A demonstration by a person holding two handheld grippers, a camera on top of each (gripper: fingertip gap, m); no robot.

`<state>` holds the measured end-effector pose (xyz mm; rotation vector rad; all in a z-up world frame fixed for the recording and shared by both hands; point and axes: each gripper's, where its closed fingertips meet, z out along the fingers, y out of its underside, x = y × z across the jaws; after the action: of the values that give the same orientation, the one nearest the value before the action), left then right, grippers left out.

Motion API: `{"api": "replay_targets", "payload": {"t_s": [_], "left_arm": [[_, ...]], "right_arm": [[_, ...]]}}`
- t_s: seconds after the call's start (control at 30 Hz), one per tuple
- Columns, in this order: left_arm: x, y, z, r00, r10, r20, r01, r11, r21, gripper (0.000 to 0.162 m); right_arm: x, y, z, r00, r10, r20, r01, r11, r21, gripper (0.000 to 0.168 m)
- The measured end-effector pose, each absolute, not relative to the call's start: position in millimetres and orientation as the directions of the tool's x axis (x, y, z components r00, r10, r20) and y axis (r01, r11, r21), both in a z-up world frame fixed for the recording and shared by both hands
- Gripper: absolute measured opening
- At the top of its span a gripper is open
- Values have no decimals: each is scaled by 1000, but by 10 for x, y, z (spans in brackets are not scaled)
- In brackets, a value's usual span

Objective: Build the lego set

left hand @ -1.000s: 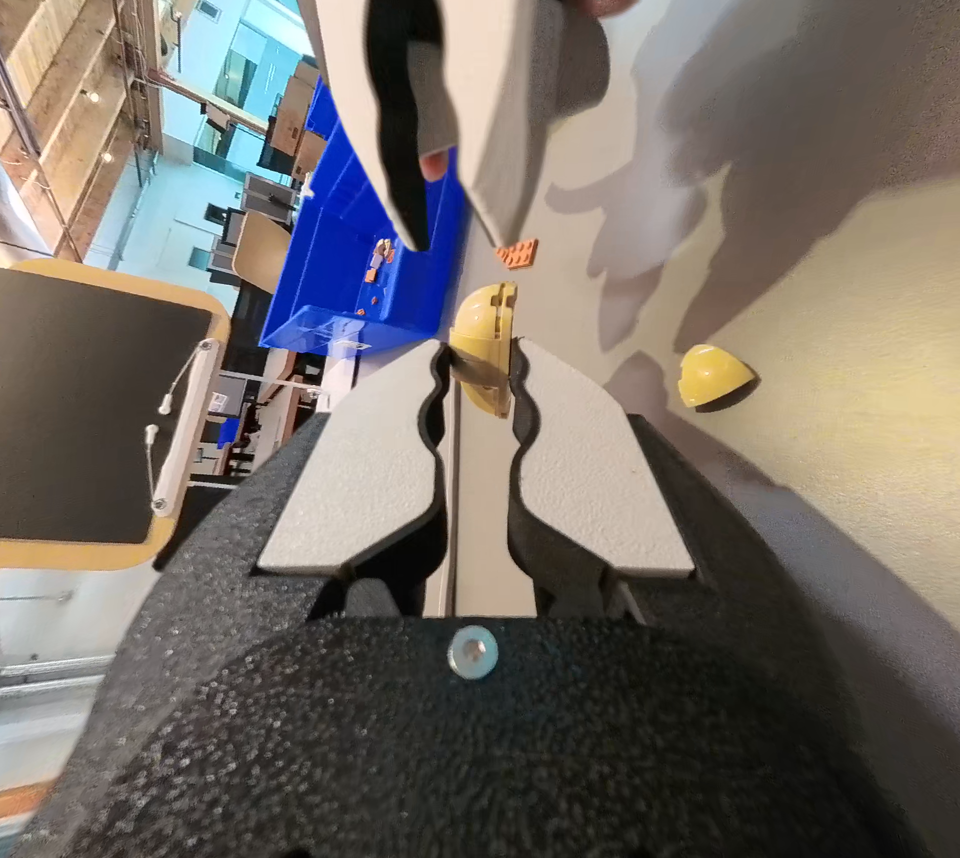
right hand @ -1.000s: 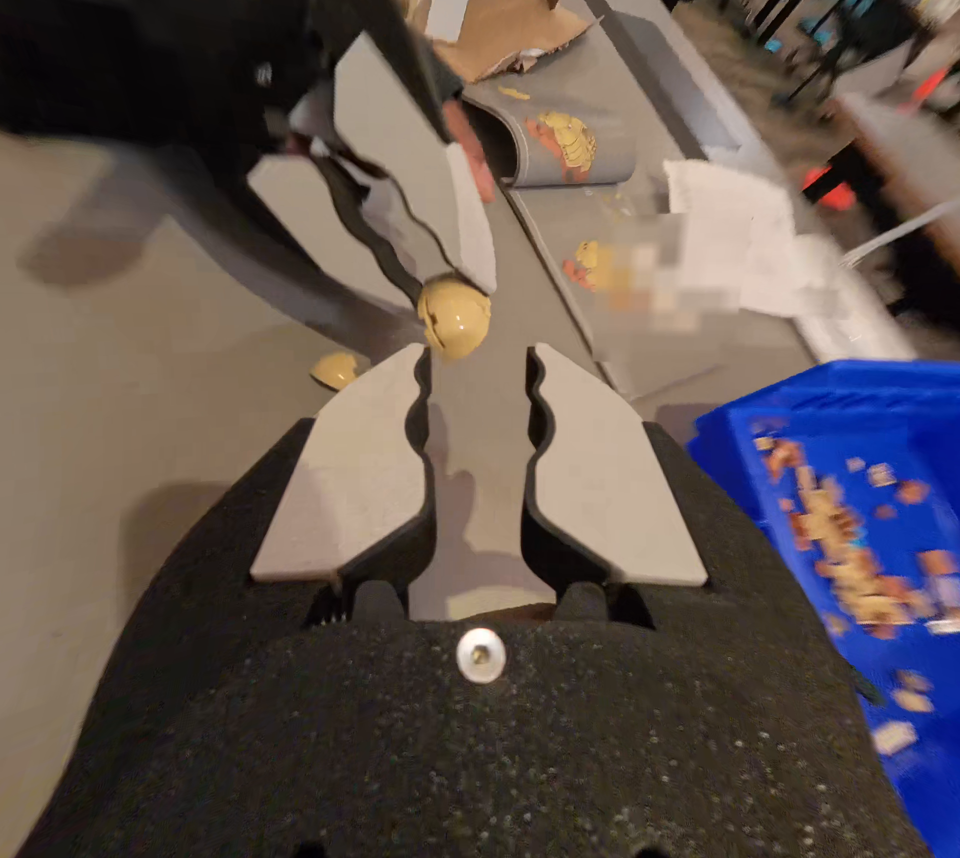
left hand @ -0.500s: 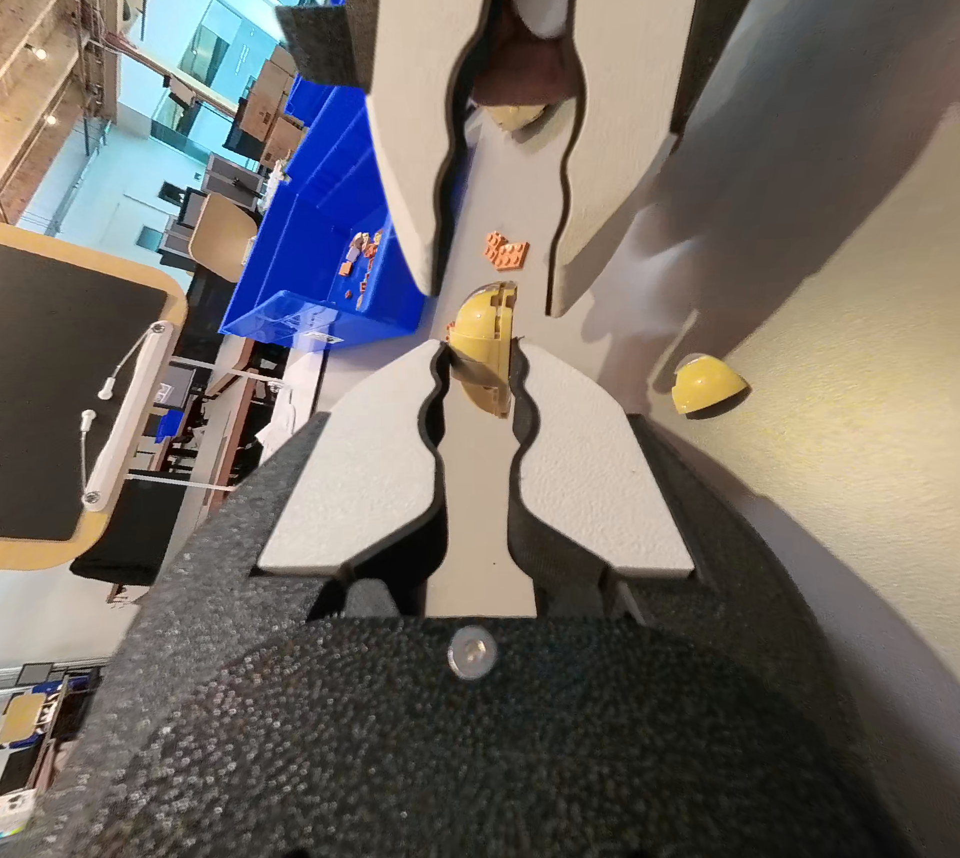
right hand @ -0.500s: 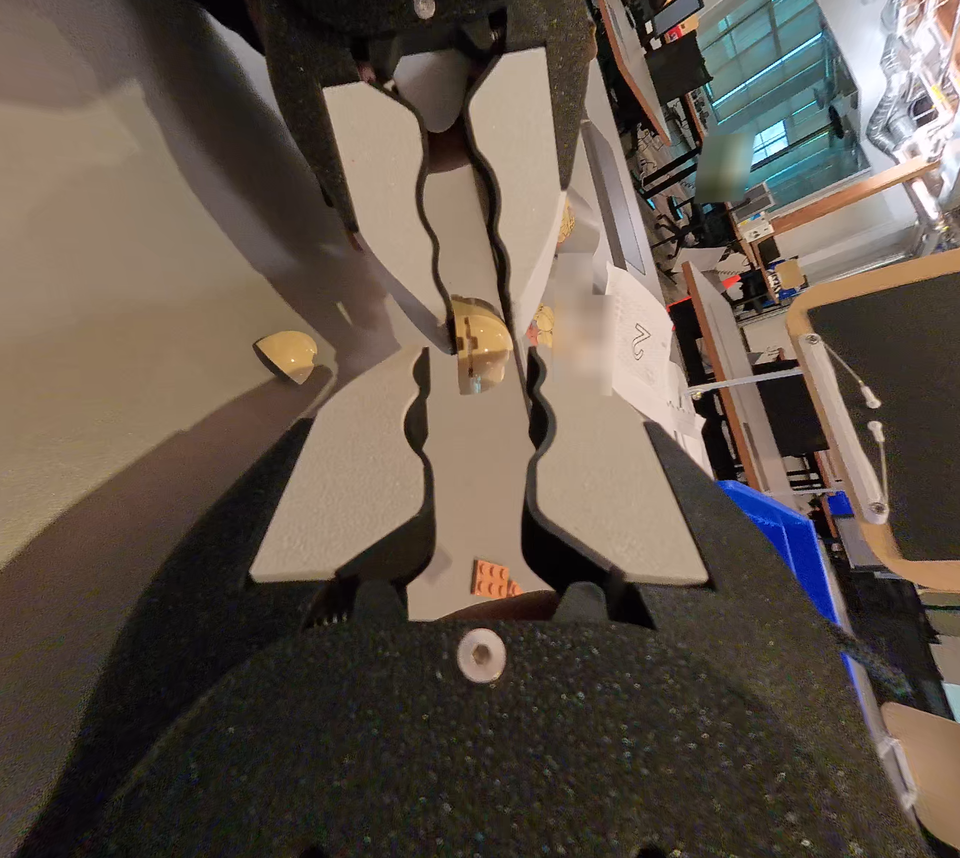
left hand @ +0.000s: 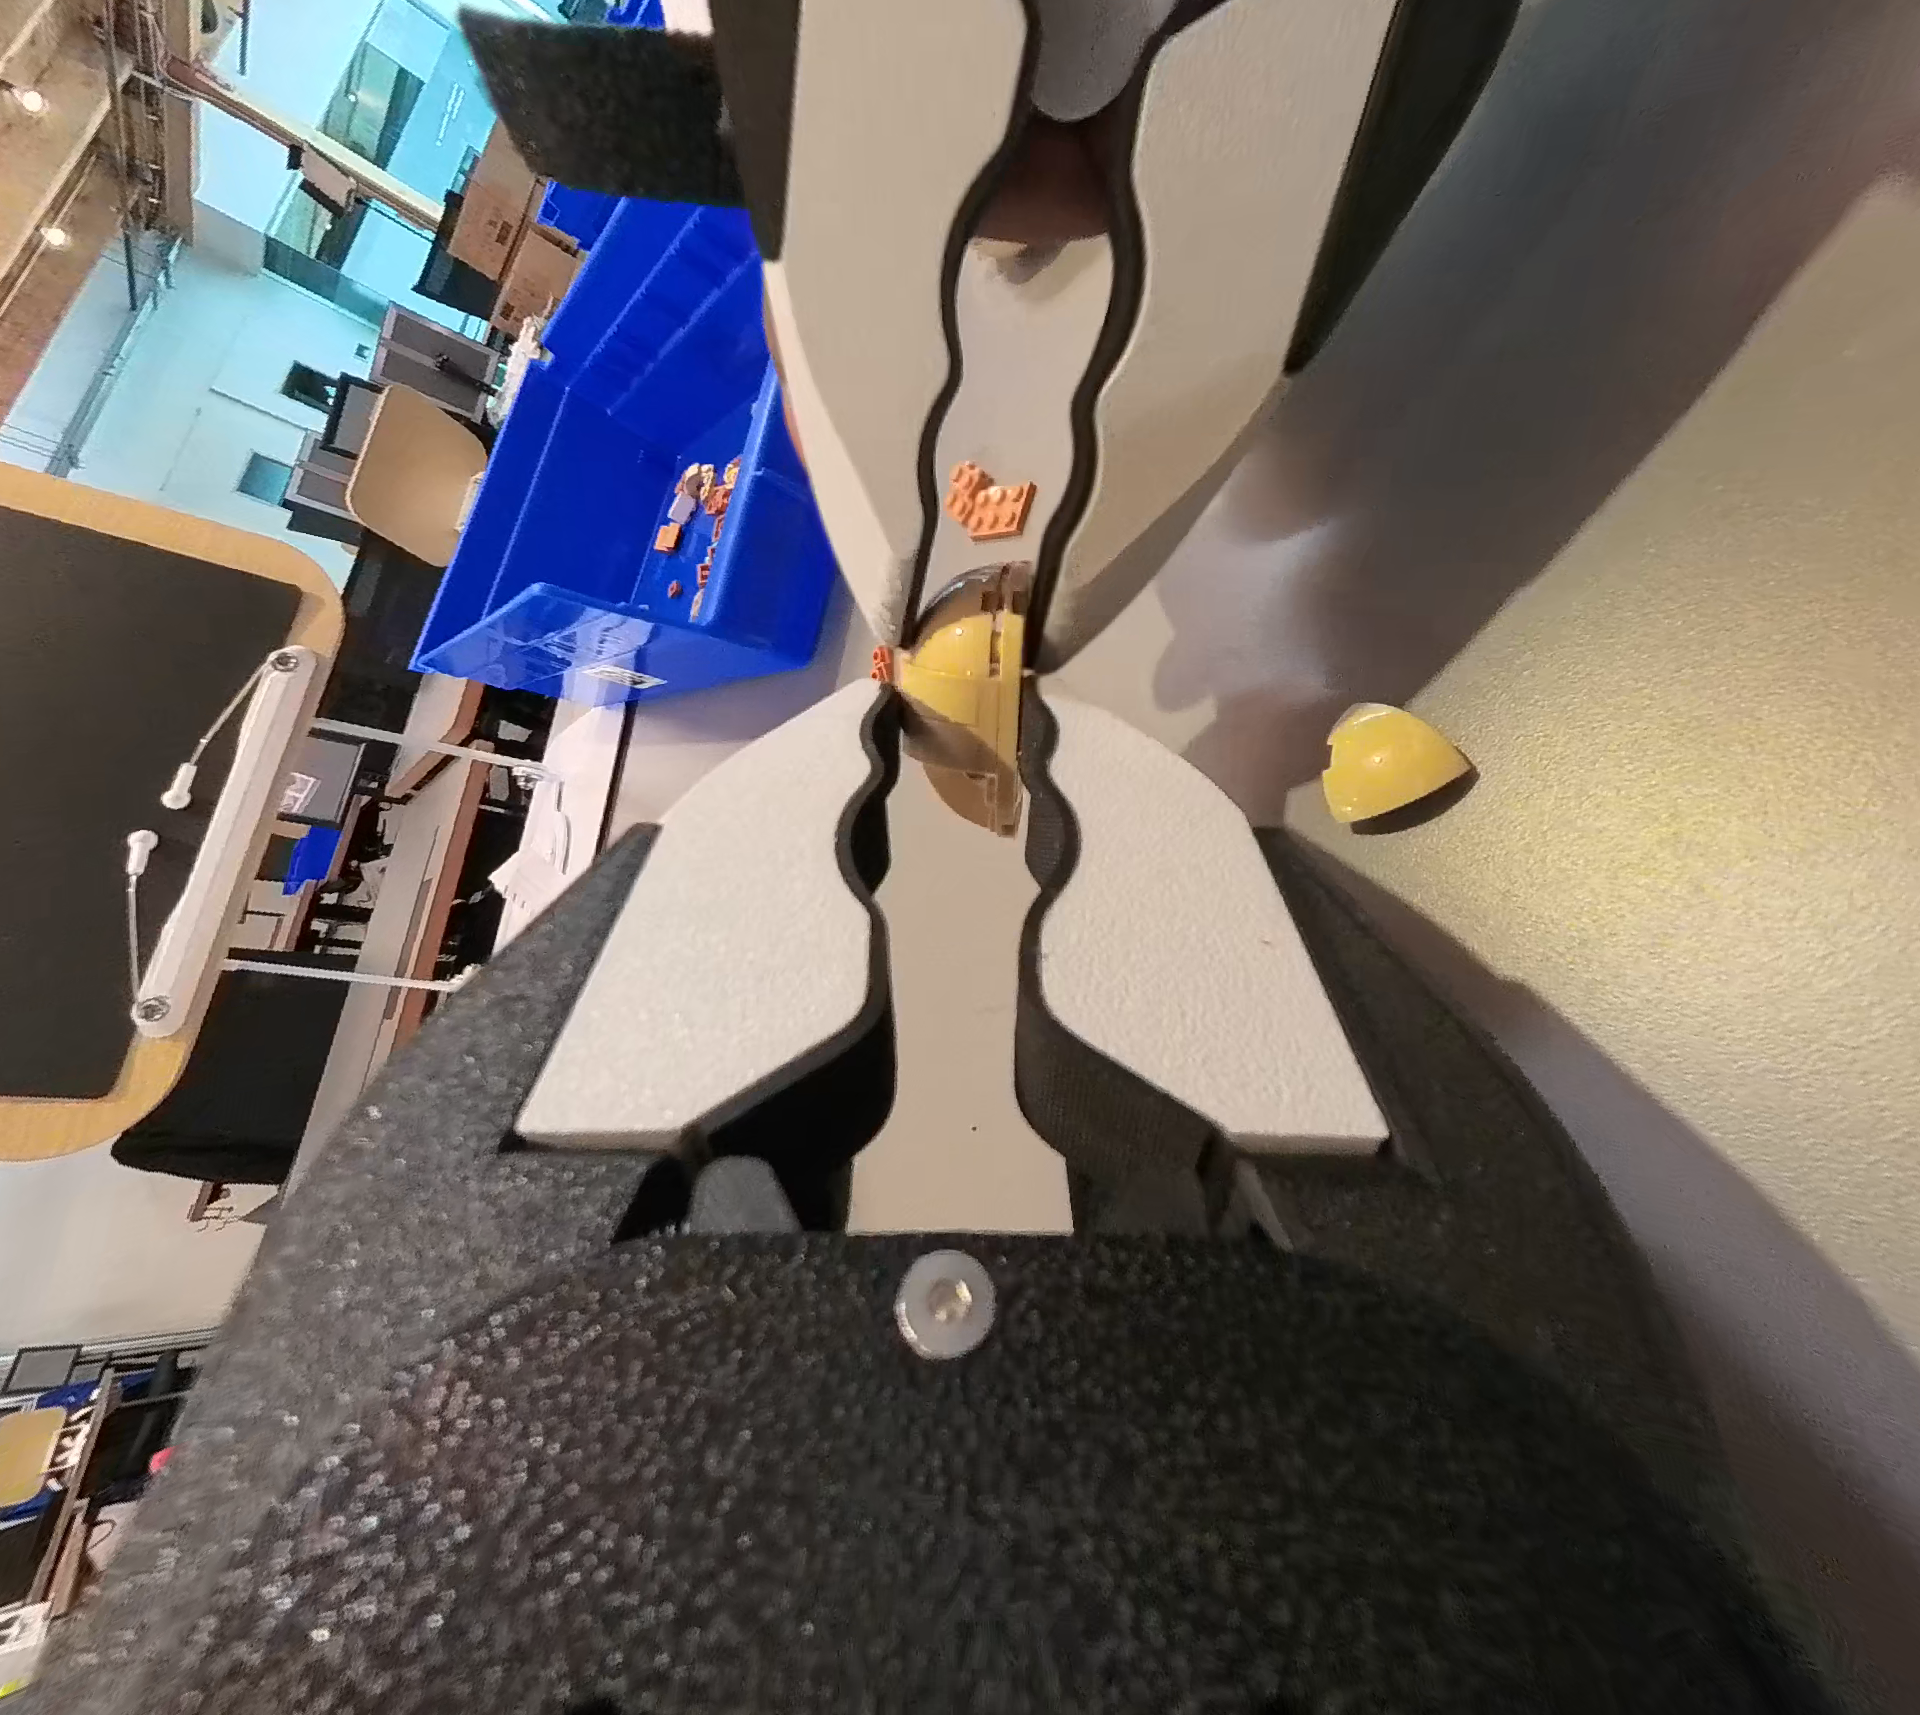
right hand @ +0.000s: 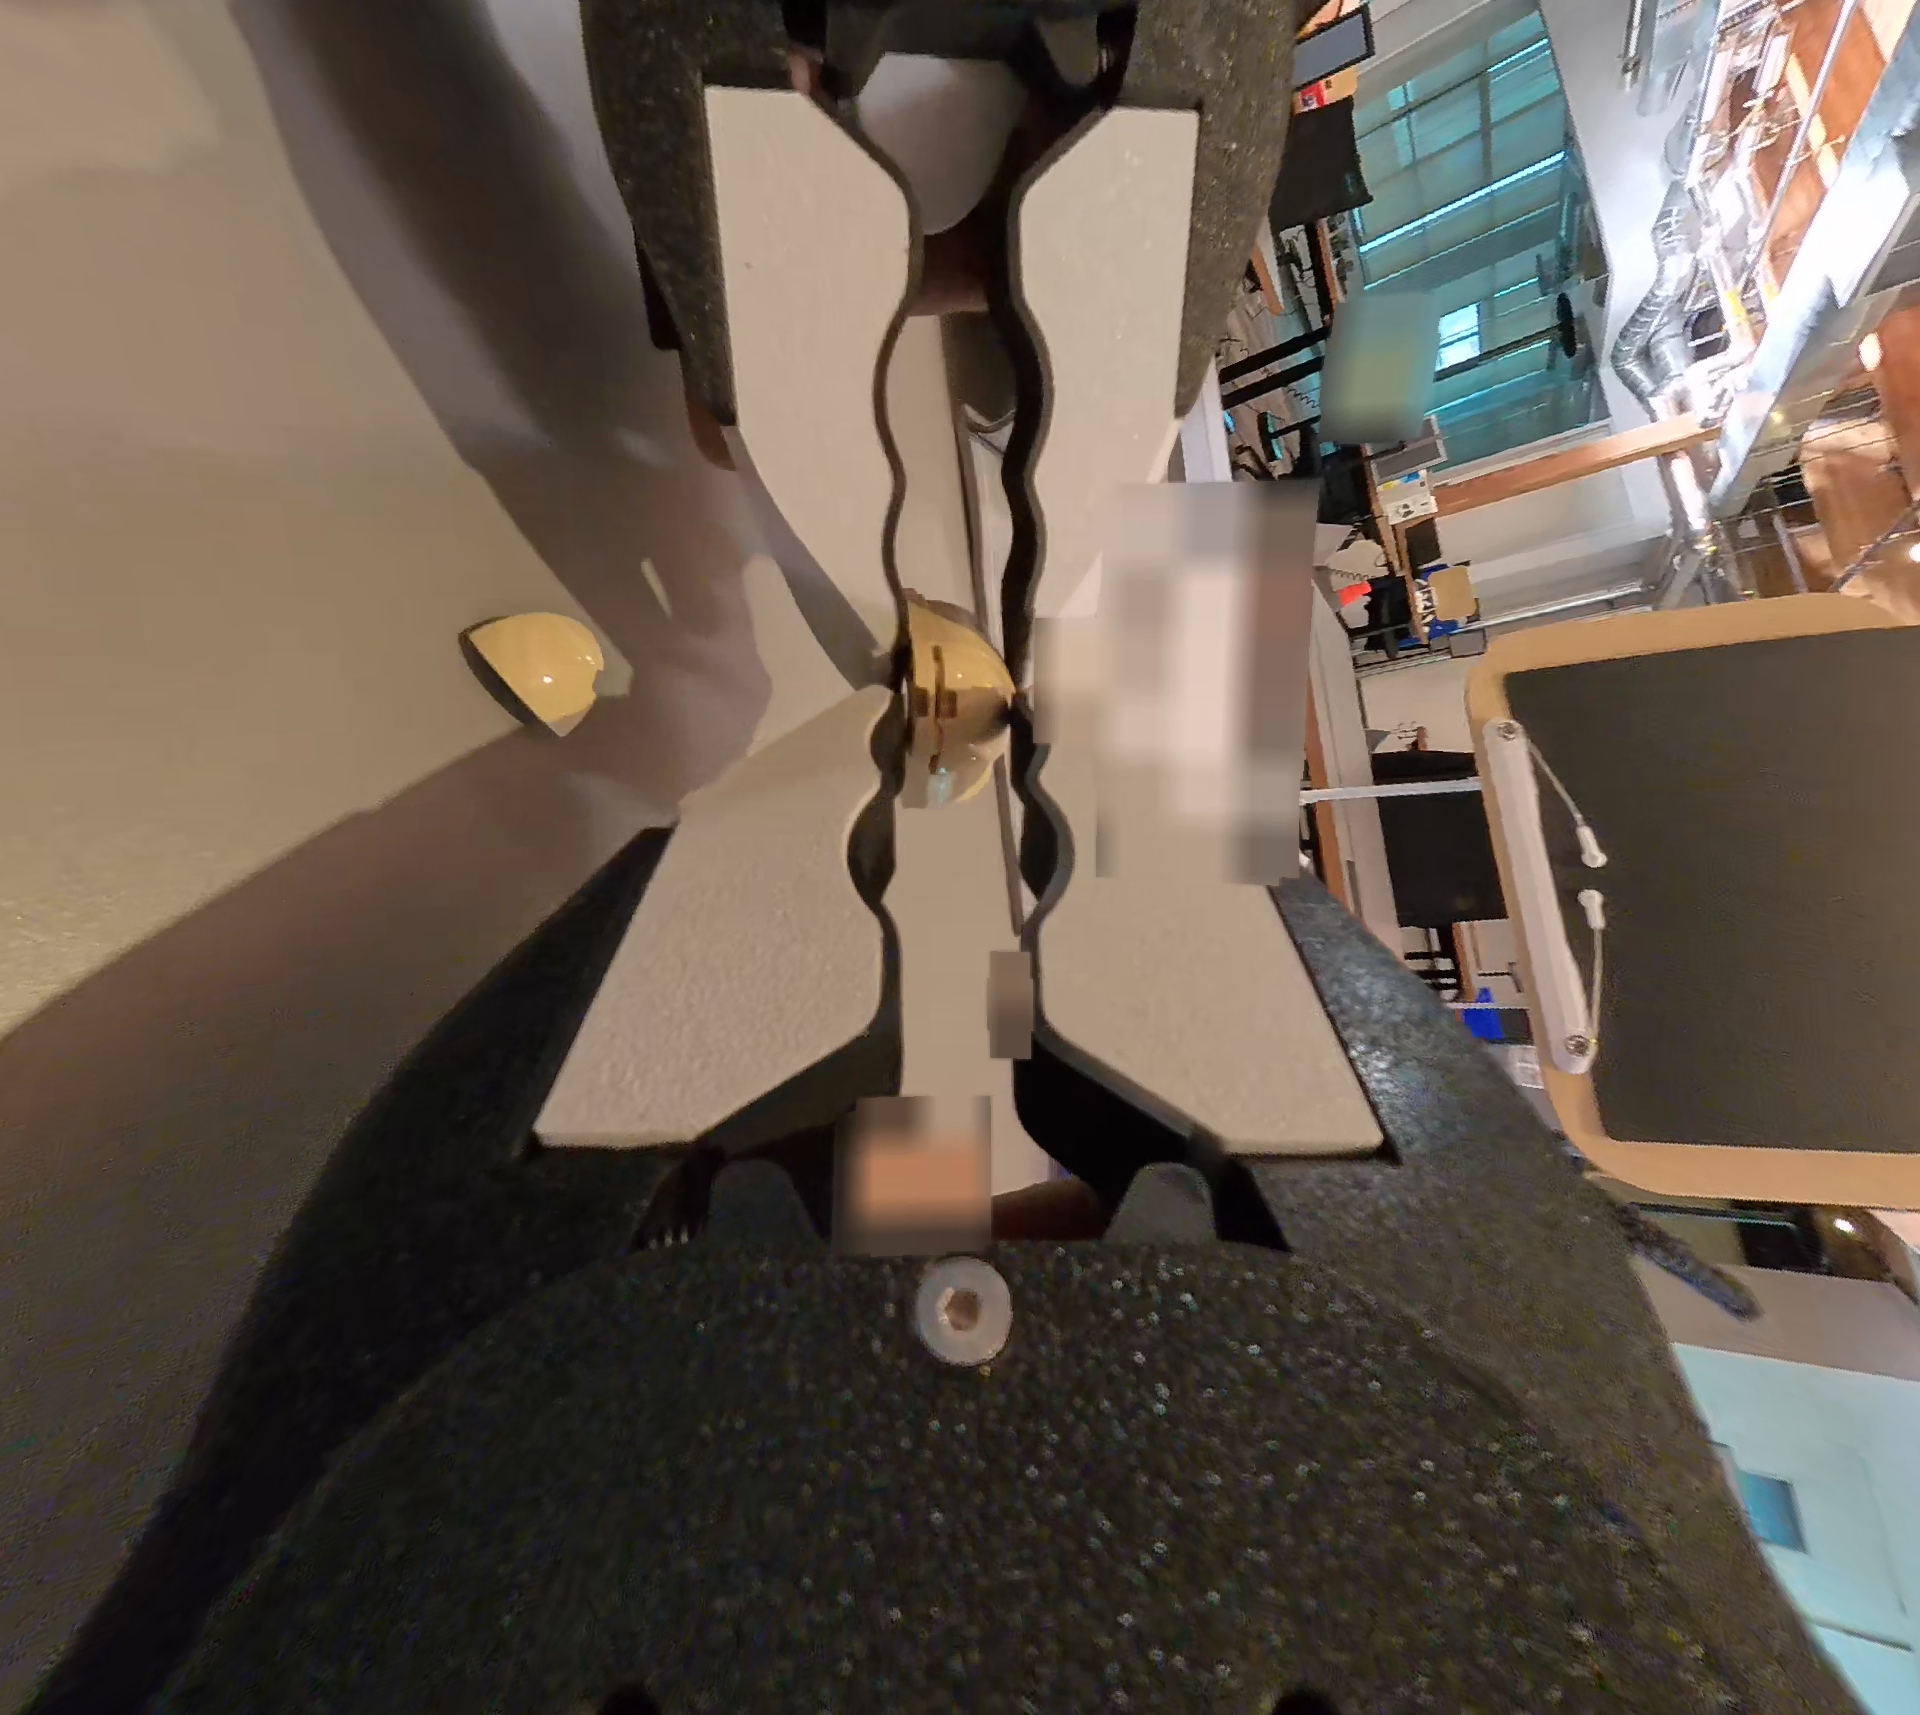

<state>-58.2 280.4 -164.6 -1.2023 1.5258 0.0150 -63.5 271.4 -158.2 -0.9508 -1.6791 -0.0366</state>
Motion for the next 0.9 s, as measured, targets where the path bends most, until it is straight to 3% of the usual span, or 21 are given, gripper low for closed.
{"api": "replay_targets", "payload": {"t_s": [0.9], "left_arm": [[-583,2752,-1697,167,-774,-611,-630,393,-669,22]], "right_arm": [[-648,2672,-1597,-58,483,874,601,716,-356,15]]}}
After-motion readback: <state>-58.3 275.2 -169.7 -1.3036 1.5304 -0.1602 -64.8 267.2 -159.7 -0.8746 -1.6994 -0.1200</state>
